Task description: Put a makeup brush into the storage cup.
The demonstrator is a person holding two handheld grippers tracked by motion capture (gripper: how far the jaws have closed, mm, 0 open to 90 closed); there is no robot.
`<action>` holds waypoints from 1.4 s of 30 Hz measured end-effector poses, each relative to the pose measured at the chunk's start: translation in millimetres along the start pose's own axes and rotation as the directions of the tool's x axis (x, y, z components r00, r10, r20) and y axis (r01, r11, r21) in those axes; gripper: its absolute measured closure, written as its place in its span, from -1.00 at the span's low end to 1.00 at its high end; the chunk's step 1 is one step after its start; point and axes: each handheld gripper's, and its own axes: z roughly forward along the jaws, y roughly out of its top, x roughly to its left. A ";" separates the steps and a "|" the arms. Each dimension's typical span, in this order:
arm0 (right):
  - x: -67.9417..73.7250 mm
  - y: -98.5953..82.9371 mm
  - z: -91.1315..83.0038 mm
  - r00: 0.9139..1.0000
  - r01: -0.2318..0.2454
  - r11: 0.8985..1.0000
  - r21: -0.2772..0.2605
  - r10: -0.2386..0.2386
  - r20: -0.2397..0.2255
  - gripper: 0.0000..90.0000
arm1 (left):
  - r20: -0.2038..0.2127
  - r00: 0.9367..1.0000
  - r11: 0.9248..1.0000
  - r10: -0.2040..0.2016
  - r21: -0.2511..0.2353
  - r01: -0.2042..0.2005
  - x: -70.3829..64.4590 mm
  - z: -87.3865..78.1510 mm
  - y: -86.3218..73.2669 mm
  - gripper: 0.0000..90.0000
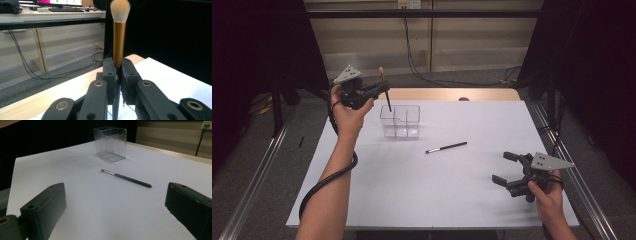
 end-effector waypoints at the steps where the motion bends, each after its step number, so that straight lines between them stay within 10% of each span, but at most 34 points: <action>1: 0.0 0.0 0.0 1.000 0.000 1.000 0.000 0.000 0.000 -0.93 | -0.002 1.000 1.000 -0.001 -0.003 0.001 0.7 0.3 -0.2 0.86; 42: 0.1 0.1 -0.6 1.000 0.005 1.000 -0.001 -0.005 -0.003 -0.93 | -0.086 0.996 1.000 0.002 0.019 0.000 11.8 12.0 -25.2 0.85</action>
